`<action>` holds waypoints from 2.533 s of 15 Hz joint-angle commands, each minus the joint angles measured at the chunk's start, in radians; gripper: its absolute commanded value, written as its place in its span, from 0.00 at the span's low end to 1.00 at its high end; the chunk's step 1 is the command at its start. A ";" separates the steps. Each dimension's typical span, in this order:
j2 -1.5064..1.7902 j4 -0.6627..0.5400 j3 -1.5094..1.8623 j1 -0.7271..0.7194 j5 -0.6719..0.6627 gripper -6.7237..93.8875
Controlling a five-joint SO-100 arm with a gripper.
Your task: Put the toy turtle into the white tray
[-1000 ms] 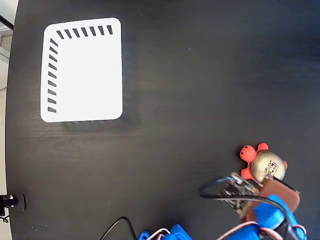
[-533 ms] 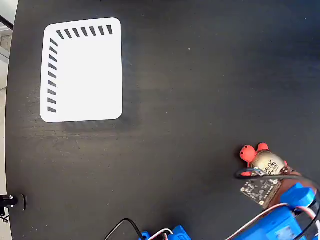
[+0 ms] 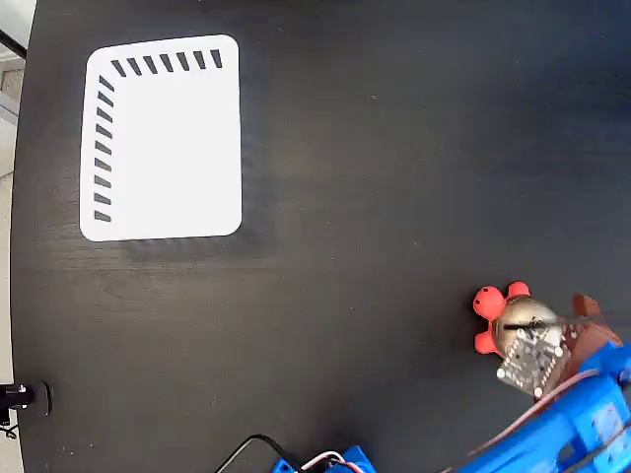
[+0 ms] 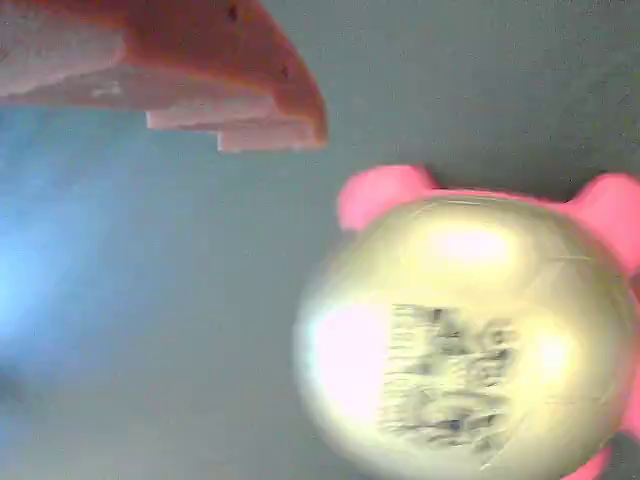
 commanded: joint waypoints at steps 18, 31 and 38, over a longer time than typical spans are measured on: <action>-0.190 -0.331 0.193 0.020 0.046 0.68; -0.170 -0.337 0.178 -0.005 0.146 0.07; -0.061 0.029 -0.225 -0.153 0.261 0.06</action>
